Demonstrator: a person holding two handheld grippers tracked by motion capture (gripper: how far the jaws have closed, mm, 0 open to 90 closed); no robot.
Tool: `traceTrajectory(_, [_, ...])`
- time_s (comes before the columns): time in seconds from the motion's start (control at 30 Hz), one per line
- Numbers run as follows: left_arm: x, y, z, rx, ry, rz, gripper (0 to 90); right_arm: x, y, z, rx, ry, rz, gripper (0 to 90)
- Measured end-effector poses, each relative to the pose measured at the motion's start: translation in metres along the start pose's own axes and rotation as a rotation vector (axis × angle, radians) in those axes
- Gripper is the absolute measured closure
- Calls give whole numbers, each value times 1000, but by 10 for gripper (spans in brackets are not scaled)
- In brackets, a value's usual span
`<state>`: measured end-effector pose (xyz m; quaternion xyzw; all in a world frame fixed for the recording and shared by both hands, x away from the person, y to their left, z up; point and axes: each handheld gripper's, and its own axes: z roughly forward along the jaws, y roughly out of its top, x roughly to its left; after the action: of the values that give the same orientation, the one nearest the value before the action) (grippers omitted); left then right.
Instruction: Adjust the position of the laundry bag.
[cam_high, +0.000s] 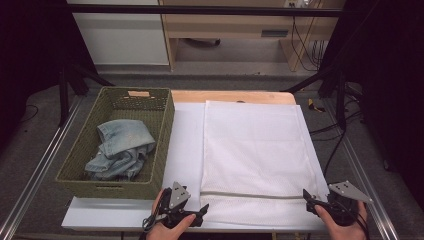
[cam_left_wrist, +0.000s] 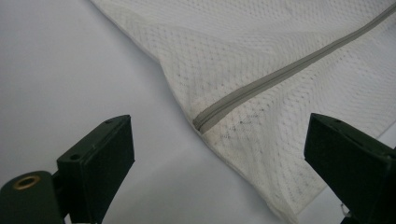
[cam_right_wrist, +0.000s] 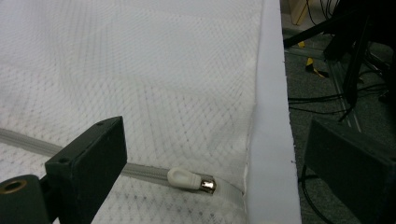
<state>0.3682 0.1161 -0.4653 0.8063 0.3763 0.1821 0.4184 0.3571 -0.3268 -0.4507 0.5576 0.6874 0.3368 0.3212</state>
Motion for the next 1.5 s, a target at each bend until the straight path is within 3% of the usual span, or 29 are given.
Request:
traceTrajectory(0.13, [1, 0, 2, 2, -19, -23, 53, 2, -2, -3, 29, -10, 23, 60])
traceTrajectory(0.27, [0, 3, -1, -12, -29, -11, 47, 3, -6, -7, 54, -5, 33, 60])
traceTrajectory(0.37, [0, 15, -4, -19, -25, -6, 55, 3, -11, -16, 13, 37, 25, 58])
traceTrajectory(0.5, [3, 32, -3, -30, -7, -4, 69, 2, -14, -18, 18, 38, 30, 68])
traceTrajectory(0.67, [11, 63, 18, -1, 8, 13, 86, 2, -18, -24, 14, 37, 23, 98])
traceTrajectory(0.77, [19, 75, 31, 9, 27, -15, 101, 3, -18, -23, 14, 29, 7, 106])
traceTrajectory(0.83, [24, 81, 42, 26, 54, -13, 111, 5, -19, -23, 21, 26, -8, 117])
traceTrajectory(0.97, [33, 86, 61, 48, 81, -39, 136, 9, -18, -22, 19, 27, -33, 127])
traceTrajectory(1.17, [47, 83, 95, 105, 111, -54, 224, 10, -20, -25, 20, 21, -31, 145])
traceTrajectory(1.33, [48, 79, 105, 133, 119, -53, 328, 11, -22, -25, 33, 26, -32, 145])
traceTrajectory(1.5, [50, 78, 111, 147, 91, -59, 409, 12, -21, -25, 32, 31, -38, 146])
